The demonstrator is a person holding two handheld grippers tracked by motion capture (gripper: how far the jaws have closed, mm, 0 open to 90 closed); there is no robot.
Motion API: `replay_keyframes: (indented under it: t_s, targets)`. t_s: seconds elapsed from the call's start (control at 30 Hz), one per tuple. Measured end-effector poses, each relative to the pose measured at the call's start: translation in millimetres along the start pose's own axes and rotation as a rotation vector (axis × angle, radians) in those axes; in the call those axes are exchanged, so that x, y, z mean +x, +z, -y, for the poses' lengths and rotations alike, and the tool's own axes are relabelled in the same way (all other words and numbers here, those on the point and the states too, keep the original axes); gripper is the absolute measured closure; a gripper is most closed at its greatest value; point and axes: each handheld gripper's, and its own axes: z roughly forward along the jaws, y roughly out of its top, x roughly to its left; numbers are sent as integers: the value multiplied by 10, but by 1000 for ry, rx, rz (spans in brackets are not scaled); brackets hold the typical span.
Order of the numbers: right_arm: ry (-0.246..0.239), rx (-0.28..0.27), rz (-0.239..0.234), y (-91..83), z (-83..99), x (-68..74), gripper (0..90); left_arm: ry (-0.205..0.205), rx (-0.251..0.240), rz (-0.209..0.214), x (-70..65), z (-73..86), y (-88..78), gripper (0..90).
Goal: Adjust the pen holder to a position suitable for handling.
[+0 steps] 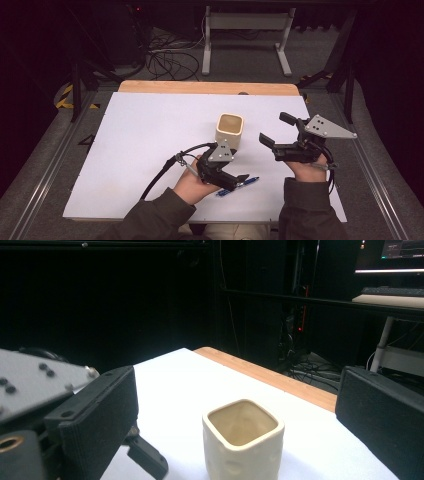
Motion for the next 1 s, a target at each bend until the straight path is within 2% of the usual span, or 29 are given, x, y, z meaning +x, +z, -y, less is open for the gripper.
replay_keyframes:
  t_s: [0.2, 0.33, 0.47, 0.63, 0.8, 0.9, 0.93, 1.0]
  targets:
    - [6, 5, 5, 10, -1, 5, 42, 1, 62, 13, -11, -34, 155, 203]
    - [0, 12, 2, 9, -8, 15, 42, 3, 75, 26, -16, -43, 202, 236]
    - [3, 12, 7, -5, -11, 6, 42, -6, 107, 32, -11, -38, 297, 276]
    - [2, 17, 6, -7, -13, 2, 42, -24, 148, 18, 9, -5, 413, 315]
    - [6, 20, 11, -4, -14, 6, 42, -46, 178, 31, 3, 15, 534, 351]
    - [4, 22, 12, -2, -13, 5, 42, -36, 196, 41, -20, 19, 579, 379]
    - [2, 24, 14, -2, -14, 5, 42, -19, 198, 38, -28, 21, 614, 407]
    - [2, 24, 15, -3, -15, 4, 42, -17, 208, 31, -40, 26, 650, 414]
